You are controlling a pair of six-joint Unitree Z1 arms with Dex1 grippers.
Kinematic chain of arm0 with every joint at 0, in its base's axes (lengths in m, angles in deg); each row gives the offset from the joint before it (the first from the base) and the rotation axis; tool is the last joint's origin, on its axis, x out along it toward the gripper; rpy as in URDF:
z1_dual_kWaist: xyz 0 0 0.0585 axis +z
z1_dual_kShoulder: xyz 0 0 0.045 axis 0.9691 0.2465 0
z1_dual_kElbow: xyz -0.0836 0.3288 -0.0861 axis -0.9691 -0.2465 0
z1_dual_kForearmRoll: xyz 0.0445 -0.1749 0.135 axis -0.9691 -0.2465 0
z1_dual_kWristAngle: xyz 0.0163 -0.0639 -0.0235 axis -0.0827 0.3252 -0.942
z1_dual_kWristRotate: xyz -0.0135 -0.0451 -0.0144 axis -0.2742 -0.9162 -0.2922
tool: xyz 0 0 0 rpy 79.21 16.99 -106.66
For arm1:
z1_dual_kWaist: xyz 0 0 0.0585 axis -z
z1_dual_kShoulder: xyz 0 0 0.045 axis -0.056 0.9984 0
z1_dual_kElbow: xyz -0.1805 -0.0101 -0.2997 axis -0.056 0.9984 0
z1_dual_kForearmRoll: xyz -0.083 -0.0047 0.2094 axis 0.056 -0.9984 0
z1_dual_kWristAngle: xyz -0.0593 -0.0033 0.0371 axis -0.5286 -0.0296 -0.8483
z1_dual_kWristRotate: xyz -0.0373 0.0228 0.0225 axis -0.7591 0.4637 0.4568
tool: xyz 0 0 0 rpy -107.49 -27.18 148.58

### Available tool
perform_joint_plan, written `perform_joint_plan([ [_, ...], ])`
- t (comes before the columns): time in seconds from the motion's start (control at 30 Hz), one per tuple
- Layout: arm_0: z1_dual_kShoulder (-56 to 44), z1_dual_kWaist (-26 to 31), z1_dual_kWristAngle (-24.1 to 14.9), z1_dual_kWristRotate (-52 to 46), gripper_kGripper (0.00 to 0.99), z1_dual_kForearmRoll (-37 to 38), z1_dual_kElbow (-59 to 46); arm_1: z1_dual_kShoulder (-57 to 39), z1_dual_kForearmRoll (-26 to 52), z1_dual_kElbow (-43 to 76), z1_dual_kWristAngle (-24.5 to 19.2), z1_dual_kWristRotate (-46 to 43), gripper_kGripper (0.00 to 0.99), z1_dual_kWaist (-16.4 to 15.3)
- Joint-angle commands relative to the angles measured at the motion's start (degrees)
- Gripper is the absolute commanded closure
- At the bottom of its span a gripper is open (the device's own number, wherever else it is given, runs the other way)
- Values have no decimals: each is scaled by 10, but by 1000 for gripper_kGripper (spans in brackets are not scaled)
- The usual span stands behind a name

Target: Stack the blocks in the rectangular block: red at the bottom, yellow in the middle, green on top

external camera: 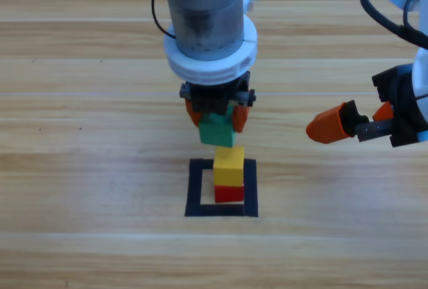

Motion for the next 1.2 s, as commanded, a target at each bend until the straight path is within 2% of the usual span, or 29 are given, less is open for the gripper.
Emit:
perform_joint_plan([
  [0.03,29,-10,-14,-50,990,-10,-1,-32,2,17,8,1,0,12],
  [0.27,48,-13,-13,-97,990,-22,-2,-32,2,18,8,1,0,12],
  [1.2,65,-29,-18,-119,990,-21,27,-32,2,18,10,0,0,13],
])
